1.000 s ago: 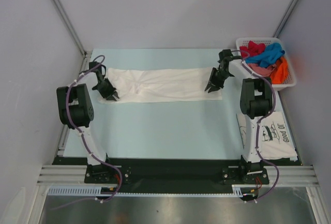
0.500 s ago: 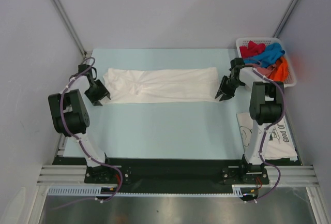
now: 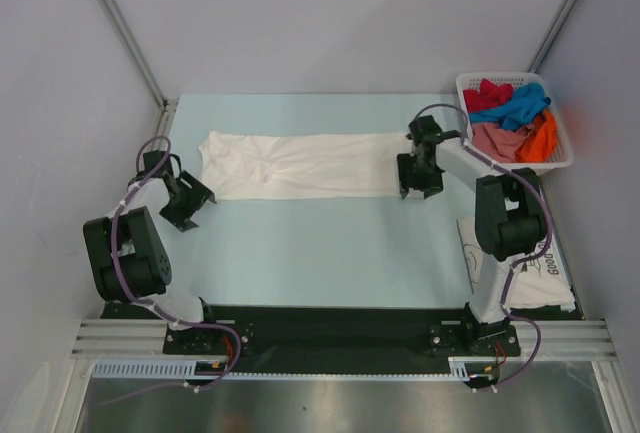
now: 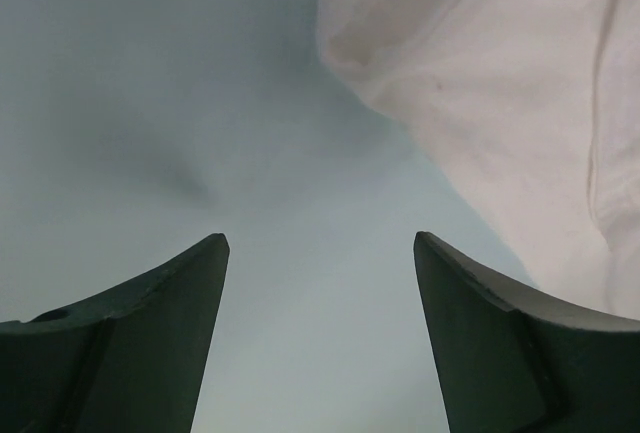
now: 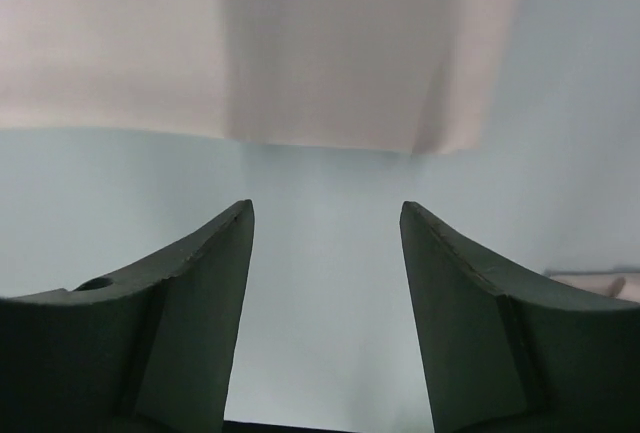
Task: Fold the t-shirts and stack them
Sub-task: Fold the tshirt
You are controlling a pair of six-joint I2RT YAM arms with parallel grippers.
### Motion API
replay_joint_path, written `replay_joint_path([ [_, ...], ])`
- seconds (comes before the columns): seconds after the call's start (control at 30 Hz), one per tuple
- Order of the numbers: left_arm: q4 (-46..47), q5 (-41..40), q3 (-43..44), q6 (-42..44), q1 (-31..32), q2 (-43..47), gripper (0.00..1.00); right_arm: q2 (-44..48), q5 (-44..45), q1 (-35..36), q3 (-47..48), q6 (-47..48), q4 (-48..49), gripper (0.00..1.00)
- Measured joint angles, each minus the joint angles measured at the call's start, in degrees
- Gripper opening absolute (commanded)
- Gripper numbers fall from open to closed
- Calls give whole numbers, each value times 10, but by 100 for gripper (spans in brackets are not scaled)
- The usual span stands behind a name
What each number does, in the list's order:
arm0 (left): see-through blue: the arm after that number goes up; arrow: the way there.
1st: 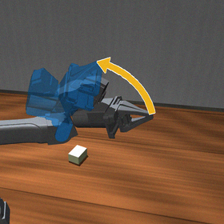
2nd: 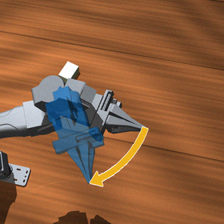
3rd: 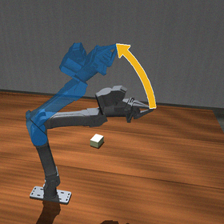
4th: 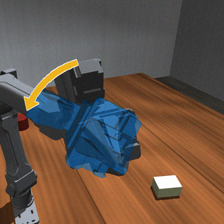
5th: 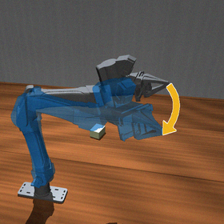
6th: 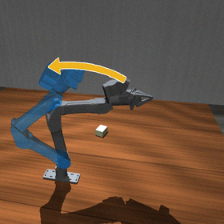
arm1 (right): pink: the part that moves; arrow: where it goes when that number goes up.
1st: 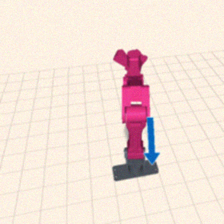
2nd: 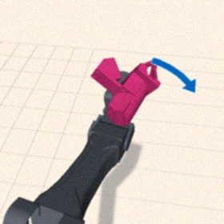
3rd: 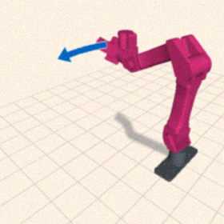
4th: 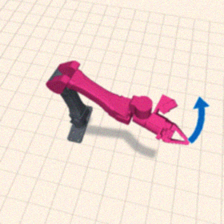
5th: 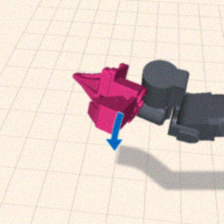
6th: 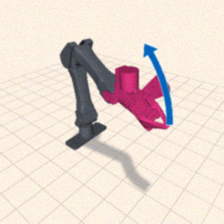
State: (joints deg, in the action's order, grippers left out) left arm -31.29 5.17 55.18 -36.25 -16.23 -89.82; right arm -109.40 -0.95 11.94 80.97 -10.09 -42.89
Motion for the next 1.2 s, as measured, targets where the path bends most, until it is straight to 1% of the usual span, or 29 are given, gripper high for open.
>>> replay_joint_path([
  [0.1,23,19,-16,-28,-7,-22,82,-6,50,63,-25,44,25,65],
  [0.2,46,30,-24,-55,-9,-23,82,-10,89,101,-52,75,46,65],
  [0.33,76,32,-29,-82,-11,-23,80,9,125,109,-87,116,92,63],
  [0.43,100,38,-41,-99,-18,-30,76,20,146,109,-109,148,130,60],
  [0.47,103,44,-42,-106,-21,-34,73,19,155,109,-110,158,139,58],
  [0.53,121,57,-42,-117,-32,-42,71,14,172,110,-110,175,155,55],
  [0.57,129,63,-40,-121,-37,-47,70,10,182,110,-107,184,162,51],
  [0.63,139,67,-35,-128,-43,-55,68,2,197,110,-102,198,174,45],
  [0.67,143,70,-32,-129,-45,-59,66,-3,203,109,-99,205,179,40],
  [0.77,149,71,-20,-132,-47,-71,62,-17,213,109,-87,219,184,36],
  [0.8,150,71,-17,-133,-47,-75,61,-22,216,108,-82,223,184,31],
  [0.83,153,70,-14,-133,-47,-79,59,-26,215,108,-76,226,184,28],
  [0.87,156,71,-12,-133,-47,-83,53,-31,216,108,-72,229,184,25],
  [0.93,161,70,-10,-134,-48,-89,48,-35,215,108,-68,234,184,20],
  [0.97,163,71,-9,-135,-48,-91,43,-35,215,109,-68,235,184,16],
  [1.0,166,71,-9,-134,-49,-93,40,-35,213,109,-68,235,184,15],
  [1.03,168,70,-9,-134,-49,-95,34,-35,212,110,-70,236,184,13],
  [1.07,169,70,-8,-133,-49,-98,31,-35,212,111,-71,236,186,10],
  [1.1,171,70,-6,-133,-49,-102,27,-34,213,112,-74,237,188,8],
  [1.13,171,70,-2,-131,-49,-106,21,-31,214,113,-78,237,190,7],
  [1.2,171,70,9,-124,-49,-117,16,-21,211,117,-91,236,193,4],
])
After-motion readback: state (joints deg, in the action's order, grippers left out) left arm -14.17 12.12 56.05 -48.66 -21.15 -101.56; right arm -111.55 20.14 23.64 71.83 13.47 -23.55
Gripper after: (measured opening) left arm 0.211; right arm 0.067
